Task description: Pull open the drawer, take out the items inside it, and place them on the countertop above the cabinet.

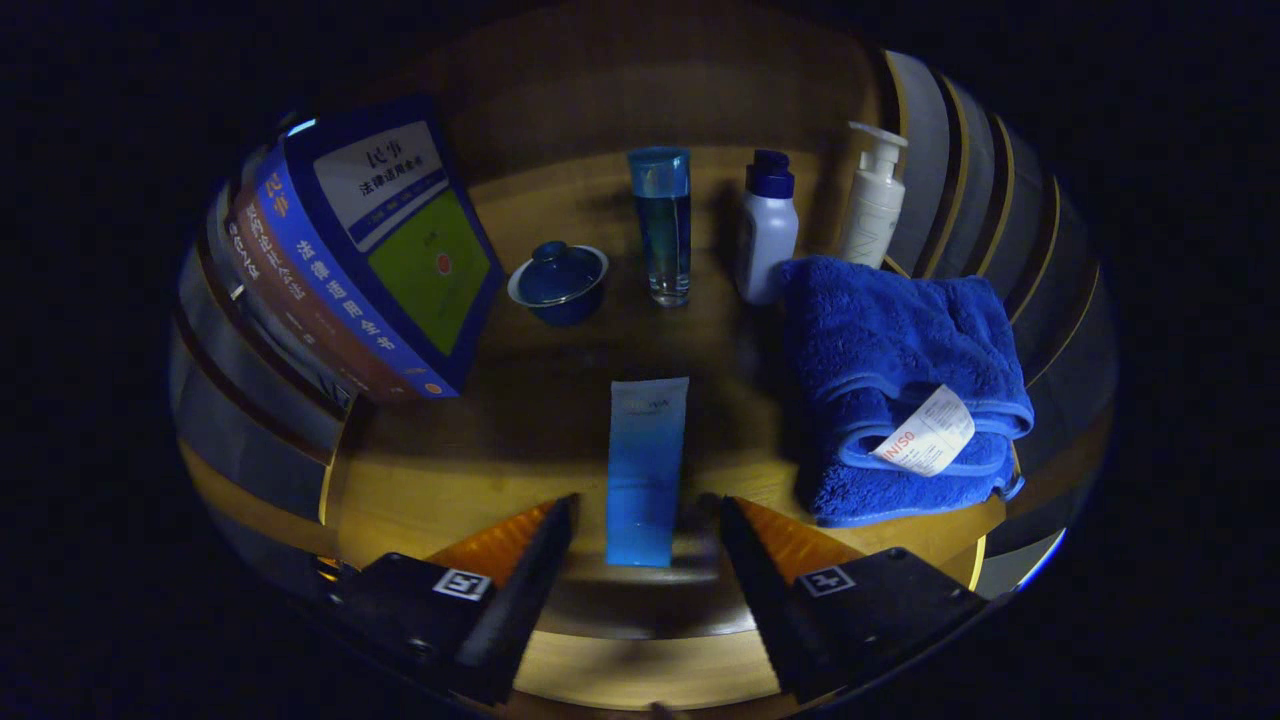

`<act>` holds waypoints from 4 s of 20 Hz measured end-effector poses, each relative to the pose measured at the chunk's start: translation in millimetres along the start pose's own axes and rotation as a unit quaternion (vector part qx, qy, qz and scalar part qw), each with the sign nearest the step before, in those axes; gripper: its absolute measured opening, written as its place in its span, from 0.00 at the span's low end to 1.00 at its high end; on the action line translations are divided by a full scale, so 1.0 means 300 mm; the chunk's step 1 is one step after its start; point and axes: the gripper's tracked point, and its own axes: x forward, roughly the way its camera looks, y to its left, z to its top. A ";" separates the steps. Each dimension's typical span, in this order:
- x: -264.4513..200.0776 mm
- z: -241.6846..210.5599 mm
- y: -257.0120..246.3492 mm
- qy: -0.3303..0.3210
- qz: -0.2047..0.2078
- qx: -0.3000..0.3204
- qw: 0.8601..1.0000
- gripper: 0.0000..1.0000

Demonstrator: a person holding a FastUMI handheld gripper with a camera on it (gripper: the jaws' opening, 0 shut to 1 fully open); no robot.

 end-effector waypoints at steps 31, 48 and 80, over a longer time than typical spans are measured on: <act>-0.676 -0.861 -0.086 -0.314 0.025 -0.001 0.949 0.99; -0.471 -0.976 -0.111 -0.290 0.008 -0.012 0.957 0.99; -0.085 -0.487 -0.056 -0.301 0.014 -0.001 0.953 0.99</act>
